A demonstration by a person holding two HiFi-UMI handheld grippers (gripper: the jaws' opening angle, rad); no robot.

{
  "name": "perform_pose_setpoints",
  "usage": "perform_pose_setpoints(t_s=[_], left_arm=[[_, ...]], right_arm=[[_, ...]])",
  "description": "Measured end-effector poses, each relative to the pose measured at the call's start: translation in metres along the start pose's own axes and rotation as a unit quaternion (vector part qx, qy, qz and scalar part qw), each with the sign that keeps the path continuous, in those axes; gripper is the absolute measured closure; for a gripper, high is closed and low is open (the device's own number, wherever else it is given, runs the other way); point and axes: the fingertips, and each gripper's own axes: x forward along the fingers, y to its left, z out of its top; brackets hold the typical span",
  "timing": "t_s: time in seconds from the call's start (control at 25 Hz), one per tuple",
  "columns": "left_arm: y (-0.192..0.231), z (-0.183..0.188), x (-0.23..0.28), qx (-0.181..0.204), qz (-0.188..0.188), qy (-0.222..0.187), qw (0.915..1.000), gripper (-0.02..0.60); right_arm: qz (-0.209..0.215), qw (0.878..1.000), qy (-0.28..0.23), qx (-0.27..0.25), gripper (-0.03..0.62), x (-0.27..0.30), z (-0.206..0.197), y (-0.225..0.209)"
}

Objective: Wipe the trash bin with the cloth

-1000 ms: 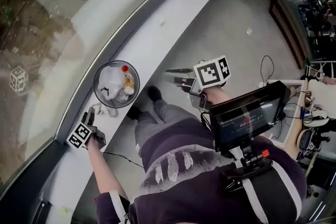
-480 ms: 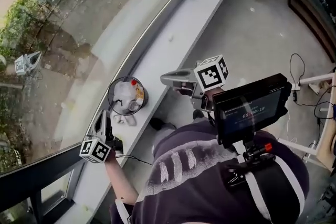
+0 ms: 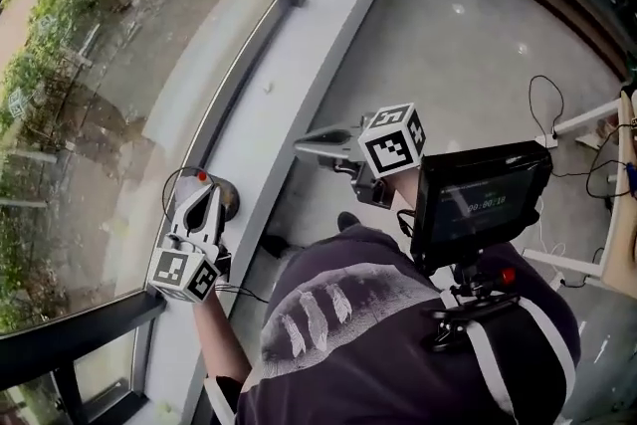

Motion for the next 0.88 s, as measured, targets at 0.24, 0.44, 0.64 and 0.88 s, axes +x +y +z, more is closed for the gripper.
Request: perform_pose_setpoints(t_s=[0.24,0.44,0.64,0.88], left_arm=[[-0.054,0.025,0.017,0.071,-0.046,0.021,0.9962,0.586],[-0.077,0.008,0.009,0.078,-0.075,0.037,0.9934,0.586],[-0.085,0.004,-0.003,0.067,-0.108,0.035,0.9913,0.586],[-0.116,-0.035,-0.043,0.07,-0.173,0.02,0.9823,0.586]], right_arm=[[-0.005,0.997,-0.018,-0.068,0.595,-0.017,0.017,0.026],[-0.027,0.996,-0.021,-0.078,0.595,-0.026,-0.006,0.05],[-0.084,0.994,-0.023,-0.071,0.595,-0.025,-0.017,0.056],[-0.177,0.981,-0.032,-0.077,0.595,-0.044,-0.08,0.095]])
